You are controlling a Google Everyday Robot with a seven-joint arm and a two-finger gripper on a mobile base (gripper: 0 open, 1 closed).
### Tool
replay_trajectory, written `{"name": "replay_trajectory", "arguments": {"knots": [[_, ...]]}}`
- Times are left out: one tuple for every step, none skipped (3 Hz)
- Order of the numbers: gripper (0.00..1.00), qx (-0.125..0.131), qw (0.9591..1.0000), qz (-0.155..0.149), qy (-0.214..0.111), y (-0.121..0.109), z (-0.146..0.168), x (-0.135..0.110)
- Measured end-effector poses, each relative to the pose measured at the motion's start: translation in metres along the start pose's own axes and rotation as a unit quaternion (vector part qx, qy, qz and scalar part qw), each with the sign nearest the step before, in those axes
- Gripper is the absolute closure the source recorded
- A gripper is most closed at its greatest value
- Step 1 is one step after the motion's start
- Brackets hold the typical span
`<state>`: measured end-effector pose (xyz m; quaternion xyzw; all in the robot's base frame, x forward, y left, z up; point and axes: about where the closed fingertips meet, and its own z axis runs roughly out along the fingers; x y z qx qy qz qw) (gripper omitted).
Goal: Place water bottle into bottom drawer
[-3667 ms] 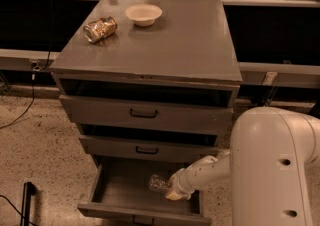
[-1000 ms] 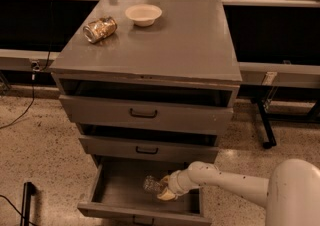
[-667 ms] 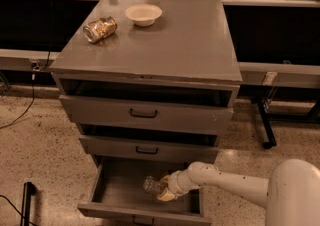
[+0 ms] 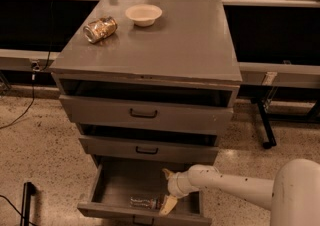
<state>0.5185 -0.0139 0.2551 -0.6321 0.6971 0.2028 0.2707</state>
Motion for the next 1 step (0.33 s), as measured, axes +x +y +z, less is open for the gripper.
{"name": "replay_trajectory", "arguments": {"knots": [[0.00,-0.006,1.0000,-0.002,-0.001,0.0064,0.0033,-0.0015]]}}
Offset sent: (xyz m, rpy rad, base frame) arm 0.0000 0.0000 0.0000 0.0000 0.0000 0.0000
